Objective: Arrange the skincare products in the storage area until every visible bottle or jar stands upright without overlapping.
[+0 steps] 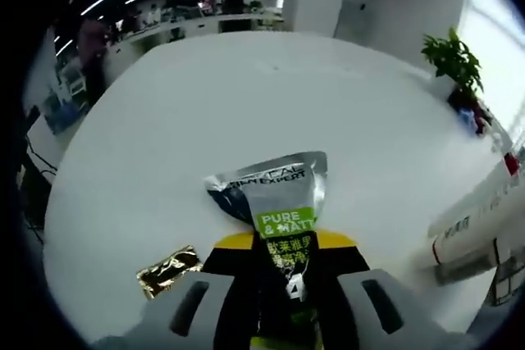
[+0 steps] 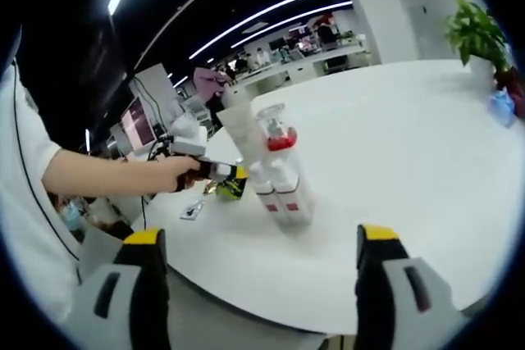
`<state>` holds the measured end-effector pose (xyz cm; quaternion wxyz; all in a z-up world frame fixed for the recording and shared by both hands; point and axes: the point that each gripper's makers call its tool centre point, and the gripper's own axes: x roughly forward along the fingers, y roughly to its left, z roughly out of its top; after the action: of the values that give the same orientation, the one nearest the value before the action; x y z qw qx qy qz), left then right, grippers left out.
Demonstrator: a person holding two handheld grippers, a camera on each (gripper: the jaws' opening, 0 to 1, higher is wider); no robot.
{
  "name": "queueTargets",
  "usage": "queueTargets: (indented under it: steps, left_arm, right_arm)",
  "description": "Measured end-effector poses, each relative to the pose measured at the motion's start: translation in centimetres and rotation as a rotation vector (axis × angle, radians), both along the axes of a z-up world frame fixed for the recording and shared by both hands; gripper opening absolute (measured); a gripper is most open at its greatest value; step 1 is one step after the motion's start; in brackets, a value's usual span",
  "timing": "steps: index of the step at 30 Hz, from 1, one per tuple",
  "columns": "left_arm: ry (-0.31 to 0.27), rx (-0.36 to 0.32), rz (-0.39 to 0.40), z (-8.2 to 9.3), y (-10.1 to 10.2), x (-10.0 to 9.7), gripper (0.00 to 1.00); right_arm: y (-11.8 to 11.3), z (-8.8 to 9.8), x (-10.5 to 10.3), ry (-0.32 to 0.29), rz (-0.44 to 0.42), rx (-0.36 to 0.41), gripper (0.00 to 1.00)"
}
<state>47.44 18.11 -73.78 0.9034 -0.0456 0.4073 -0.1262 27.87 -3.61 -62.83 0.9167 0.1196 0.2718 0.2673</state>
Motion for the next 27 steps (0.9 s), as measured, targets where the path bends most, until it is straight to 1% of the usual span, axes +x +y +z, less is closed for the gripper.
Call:
queueTargets:
  steps: [1, 2, 4, 7, 10, 13, 22, 27]
  left_arm:
    - [0.0, -0.023, 0.006, 0.0, 0.0, -0.2, 0.18]
    - [-0.001, -0.029, 0.007, 0.0, 0.1, -0.4, 0.18]
    - [-0.003, -0.035, 0.005, 0.2, 0.2, -1.1, 0.17]
    - [-0.011, -0.051, 0.01, 0.5, 0.6, -1.6, 0.17]
    - [-0.024, -0.062, 0.01, 1.1, 0.9, -2.6, 0.16]
    - [-0.038, -0.075, 0.006, 1.6, 1.0, -3.2, 0.16]
    - [-0.09, -0.14, -0.005, 4.3, 0.5, -6.3, 0.16]
    - [-0.138, -0.168, -0.037, 6.5, -0.2, -8.3, 0.16]
  right_arm:
    - [0.0, 0.0, 0.0, -0.001, 0.0, 0.0, 0.96]
    - [0.0, 0.1, -0.1, -0.002, 0.0, 0.0, 0.96]
    - [0.1, 0.2, -0.1, -0.005, 0.001, -0.001, 0.96]
    - [0.3, 0.3, -0.2, -0.008, 0.007, -0.001, 0.96]
    - [0.7, 0.5, -0.3, -0.015, 0.017, 0.0, 0.96]
    - [1.1, 0.7, -0.3, -0.021, 0.028, -0.002, 0.96]
    - [2.0, 1.4, -0.7, -0.038, 0.055, 0.004, 0.95]
    - [3.1, 1.7, -1.1, -0.043, 0.078, 0.022, 0.94]
